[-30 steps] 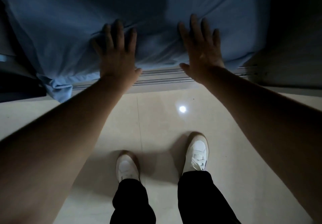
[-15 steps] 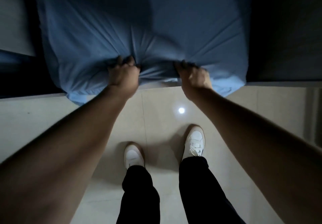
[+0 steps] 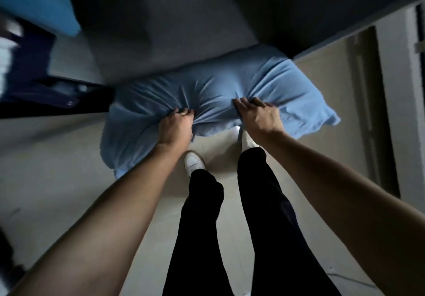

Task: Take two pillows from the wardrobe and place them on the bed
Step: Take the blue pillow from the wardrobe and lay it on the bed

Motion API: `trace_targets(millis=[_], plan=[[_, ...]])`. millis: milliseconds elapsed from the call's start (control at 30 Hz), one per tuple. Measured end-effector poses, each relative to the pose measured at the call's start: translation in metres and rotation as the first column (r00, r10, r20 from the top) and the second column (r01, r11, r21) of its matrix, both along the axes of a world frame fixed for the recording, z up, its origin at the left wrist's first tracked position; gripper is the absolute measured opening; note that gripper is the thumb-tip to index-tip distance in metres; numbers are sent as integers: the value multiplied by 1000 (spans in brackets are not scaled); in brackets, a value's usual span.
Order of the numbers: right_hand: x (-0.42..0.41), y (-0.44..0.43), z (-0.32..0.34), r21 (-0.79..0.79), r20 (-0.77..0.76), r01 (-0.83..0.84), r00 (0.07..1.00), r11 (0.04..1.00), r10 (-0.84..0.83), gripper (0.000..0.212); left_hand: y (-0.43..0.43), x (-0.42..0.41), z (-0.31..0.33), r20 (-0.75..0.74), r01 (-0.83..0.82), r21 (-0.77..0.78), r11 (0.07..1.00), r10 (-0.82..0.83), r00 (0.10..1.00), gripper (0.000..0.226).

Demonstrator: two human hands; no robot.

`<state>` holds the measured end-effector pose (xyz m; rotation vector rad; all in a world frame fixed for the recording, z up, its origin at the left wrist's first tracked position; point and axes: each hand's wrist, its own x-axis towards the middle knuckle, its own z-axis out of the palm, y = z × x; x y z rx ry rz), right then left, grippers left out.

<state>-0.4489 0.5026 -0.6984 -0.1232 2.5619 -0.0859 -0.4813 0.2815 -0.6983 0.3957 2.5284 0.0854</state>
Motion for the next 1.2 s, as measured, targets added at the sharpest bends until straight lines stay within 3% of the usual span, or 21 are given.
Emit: trace_targets(millis=[200,533,667,800,967,1200], plan=[[4,17,156,12,-129,63,990,998,-61,40,16,-1,143,-100,47,-14,999,-48,994,16],[142,135,343,82,-352,392,871,916,-342,36,149,49,337,-310,408,164,898,-346,886,29],[198,210,390,74,-515,543,739,836,-434,34,243,74,400,-419,507,289,812,-369,830,35],[239,291,437,-41,-639,664,558,747,-530,35,339,104,459,-557,591,349,728,-346,755,33],[278,388,468,-137,-774,735,339,665,-534,36,450,132,498,-661,659,437,612,-278,697,40],[277,488,499,-121,-806,751,307,649,-505,31,551,129,513,-628,632,506,587,-253,736,36]])
